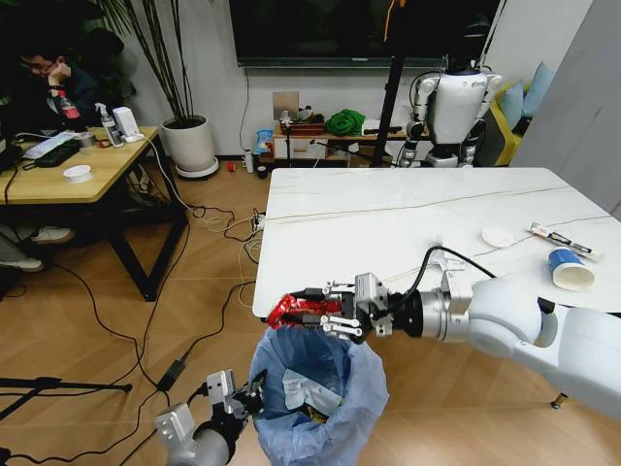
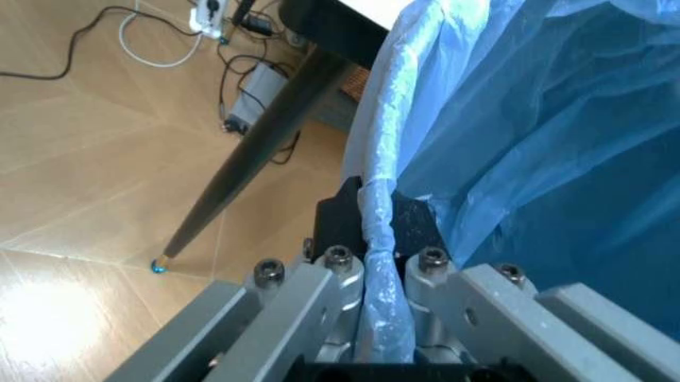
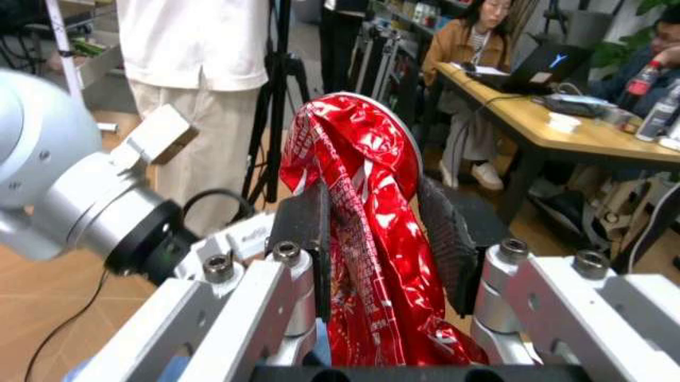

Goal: Pick up the trash bin and place the trash from the table into it.

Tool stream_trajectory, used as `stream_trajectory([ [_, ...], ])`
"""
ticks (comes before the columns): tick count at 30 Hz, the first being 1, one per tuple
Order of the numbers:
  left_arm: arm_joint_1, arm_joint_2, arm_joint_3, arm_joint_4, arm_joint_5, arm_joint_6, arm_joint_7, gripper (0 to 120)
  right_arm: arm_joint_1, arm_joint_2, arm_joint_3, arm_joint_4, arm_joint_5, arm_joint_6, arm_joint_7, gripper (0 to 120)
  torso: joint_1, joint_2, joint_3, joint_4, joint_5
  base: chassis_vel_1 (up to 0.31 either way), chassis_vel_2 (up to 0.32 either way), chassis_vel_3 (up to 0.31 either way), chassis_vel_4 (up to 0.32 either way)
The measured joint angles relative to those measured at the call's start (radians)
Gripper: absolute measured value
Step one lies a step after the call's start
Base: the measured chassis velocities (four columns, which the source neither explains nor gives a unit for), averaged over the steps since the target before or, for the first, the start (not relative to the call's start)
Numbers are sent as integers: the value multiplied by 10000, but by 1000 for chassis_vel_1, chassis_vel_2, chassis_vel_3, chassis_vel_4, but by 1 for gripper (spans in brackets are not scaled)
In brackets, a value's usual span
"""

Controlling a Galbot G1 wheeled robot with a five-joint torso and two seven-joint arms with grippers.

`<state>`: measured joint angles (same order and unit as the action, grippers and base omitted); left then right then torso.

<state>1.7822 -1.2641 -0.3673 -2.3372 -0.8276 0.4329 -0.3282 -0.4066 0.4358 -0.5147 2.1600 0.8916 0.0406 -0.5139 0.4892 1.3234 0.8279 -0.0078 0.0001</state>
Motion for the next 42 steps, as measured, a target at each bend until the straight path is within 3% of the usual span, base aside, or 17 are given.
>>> stream_trajectory([
  [5,80,-30,-113,-31,0,-11,23,0,-96,130,-57,-344,-291,-20,-288,29,0,0,1,3,-1,0,0,0,0],
  [6,64,-29,-154,-32,-19,-13,28,0,-139,184,-34,-491,-387,-36,-396,37,1,0,1,1,0,0,0,0,0],
  [14,-2,-9,-196,12,-80,-15,29,0,-146,407,-42,-765,-430,-37,-413,68,1,0,1,1,-1,0,0,0,0],
  [19,45,16,-222,-4,-79,-20,29,0,-209,417,103,-858,-437,-1,-360,82,1,-1,1,1,-1,0,0,0,0],
  [22,170,60,-286,-82,-72,-20,28,0,-519,366,732,-941,-422,-6,-159,90,1,0,0,2,-1,0,0,0,0],
  [23,291,123,-353,-129,-48,-21,27,0,-872,329,1430,-1155,-509,-15,-141,97,1,0,0,1,-2,0,0,0,0],
  [24,291,123,-353,-129,-48,-21,27,0,-872,329,1430,-1155,-509,-15,-141,97,1,0,0,1,-2,0,0,0,0],
  [26,621,236,-553,-266,76,-63,52,0,-2311,313,4000,-1916,-583,-249,-94,100,1,0,0,3,-3,0,0,0,0],
  [27,621,236,-553,-266,76,-63,52,0,-2311,313,4000,-1916,-583,-249,-94,100,1,0,0,3,-3,0,0,0,0],
  [29,827,242,-760,-366,212,-165,145,0,-3288,414,5436,-2502,-484,-202,254,100,1,0,0,-3,-3,0,0,0,0],
  [30,827,242,-760,-366,212,-165,145,0,-3288,414,5436,-2502,-484,-202,254,100,1,0,0,-3,-3,0,0,0,0],
  [33,994,272,-1115,-480,246,-246,224,0,-5212,843,7975,-3366,-506,215,1209,100,1,-1,1,0,8,0,0,0,0],
  [35,1016,300,-1308,-491,246,-275,253,0,-6342,1245,9685,-3611,-586,284,1591,100,0,-2,-1,-2,-12,0,0,0,0],
  [36,1016,300,-1308,-491,246,-275,253,0,-6342,1245,9685,-3611,-586,284,1591,100,0,-2,-1,-2,-12,0,0,0,0],
  [39,1088,222,-1437,-492,294,-325,303,0,-8403,2245,11791,-3640,-832,230,1886,100,1,-2,0,1,4,0,0,0,0],
  [40,1088,222,-1437,-492,294,-325,303,0,-8403,2245,11791,-3640,-832,230,1886,100,1,-2,0,1,4,0,0,0,0],
  [42,1150,203,-1505,-484,377,-383,378,0,-9369,2963,12726,-3581,-1025,242,1925,100,0,-1,0,-3,3,0,0,0,0],
])
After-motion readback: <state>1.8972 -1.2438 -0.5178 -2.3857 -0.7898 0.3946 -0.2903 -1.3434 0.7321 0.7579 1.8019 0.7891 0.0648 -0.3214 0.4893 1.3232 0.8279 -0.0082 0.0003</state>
